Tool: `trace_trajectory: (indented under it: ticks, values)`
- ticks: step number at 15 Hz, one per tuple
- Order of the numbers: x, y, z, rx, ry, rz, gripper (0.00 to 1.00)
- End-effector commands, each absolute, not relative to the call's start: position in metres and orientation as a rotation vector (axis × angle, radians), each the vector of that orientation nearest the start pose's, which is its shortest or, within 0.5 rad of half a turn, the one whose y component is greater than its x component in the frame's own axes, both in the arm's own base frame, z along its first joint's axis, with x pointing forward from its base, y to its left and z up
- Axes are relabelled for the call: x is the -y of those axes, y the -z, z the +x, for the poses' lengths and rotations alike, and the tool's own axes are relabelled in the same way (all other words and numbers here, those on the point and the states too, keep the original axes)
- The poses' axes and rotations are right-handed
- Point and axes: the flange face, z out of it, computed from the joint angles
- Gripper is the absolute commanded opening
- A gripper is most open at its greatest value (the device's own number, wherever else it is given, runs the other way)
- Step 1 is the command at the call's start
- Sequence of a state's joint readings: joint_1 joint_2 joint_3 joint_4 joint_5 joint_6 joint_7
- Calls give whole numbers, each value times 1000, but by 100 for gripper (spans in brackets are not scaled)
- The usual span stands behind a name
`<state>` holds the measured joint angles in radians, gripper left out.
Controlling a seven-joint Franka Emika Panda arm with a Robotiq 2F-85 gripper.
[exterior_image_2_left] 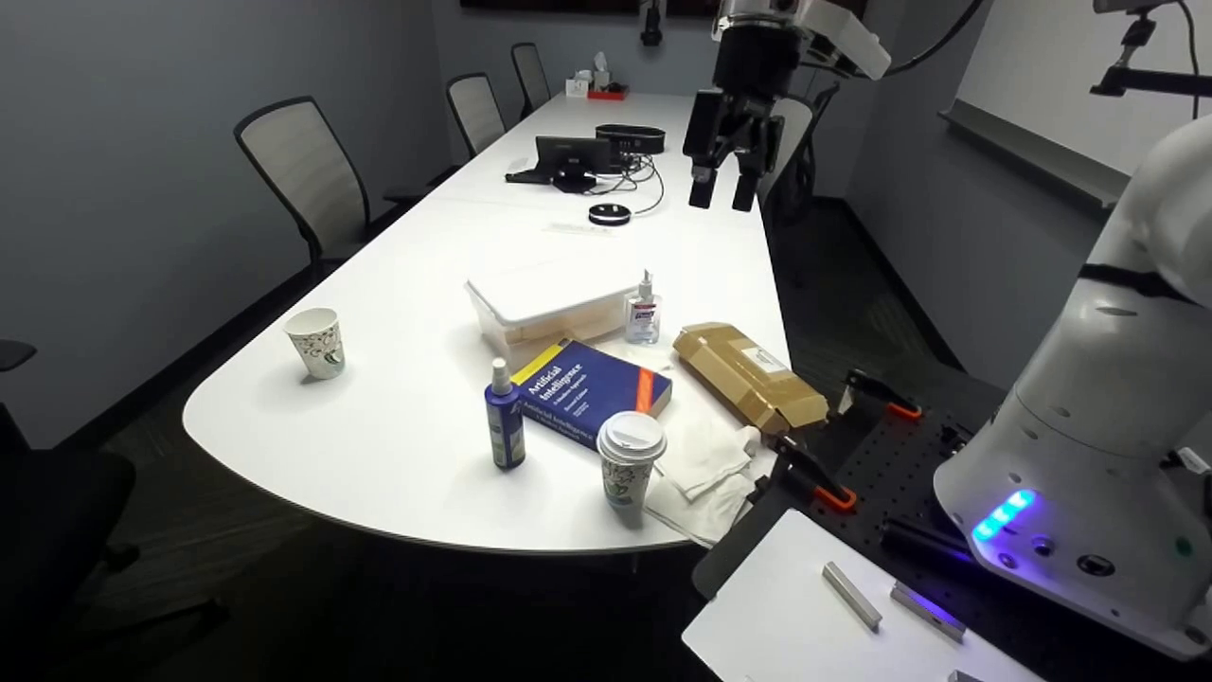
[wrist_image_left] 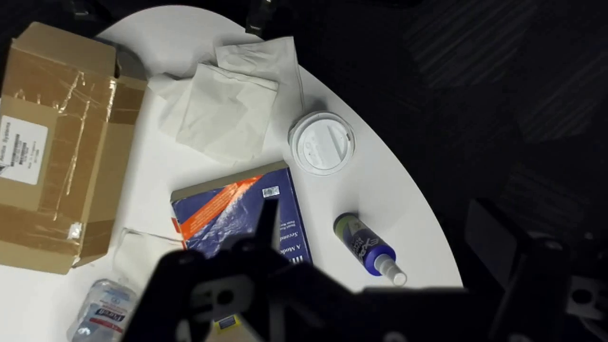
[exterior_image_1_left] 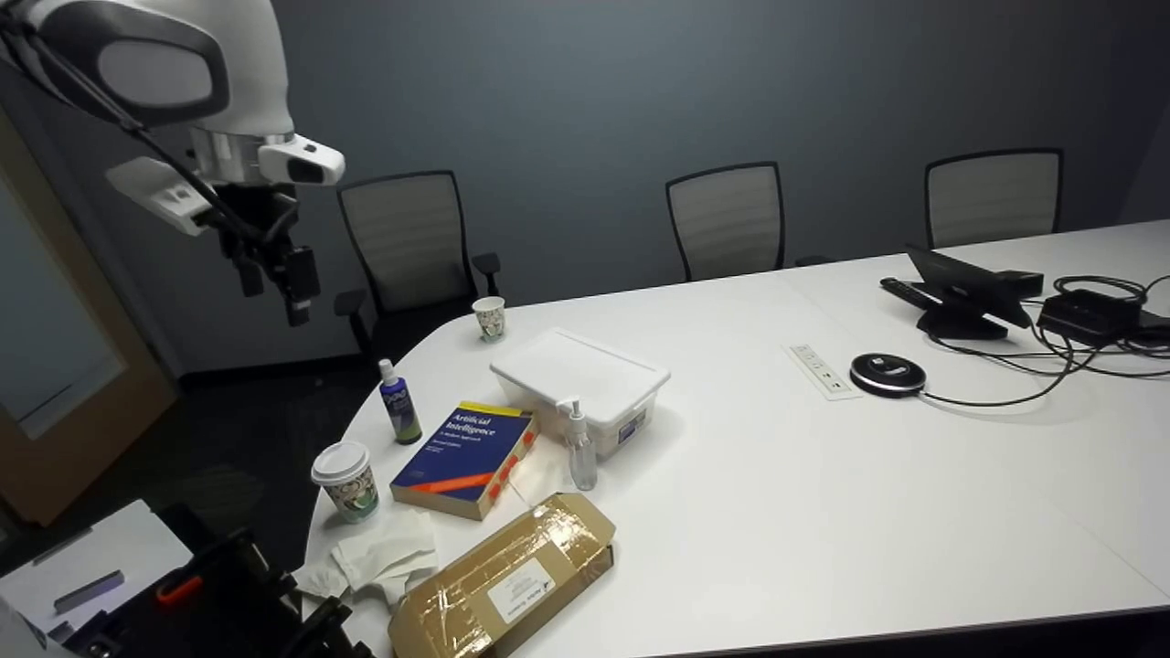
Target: Use the napkin to wipe the top of the blue book.
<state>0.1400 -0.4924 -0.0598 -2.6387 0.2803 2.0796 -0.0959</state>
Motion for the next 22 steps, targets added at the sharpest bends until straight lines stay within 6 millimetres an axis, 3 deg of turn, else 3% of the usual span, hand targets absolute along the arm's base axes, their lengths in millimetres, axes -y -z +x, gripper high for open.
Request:
trace_trajectory:
  ticks: [1, 4, 6, 12, 15, 22]
  values:
    - [0, -343, 379, -25, -130, -2784, 100]
    - [27, -281, 368, -126, -213, -2741, 100]
    - [34, -242, 358, -193, -264, -2718, 100]
    - [37, -142, 346, -347, -331, -2702, 100]
    - [33, -101, 349, -379, -369, -2697, 100]
    - [22, -20, 383, -375, -422, -2710, 100]
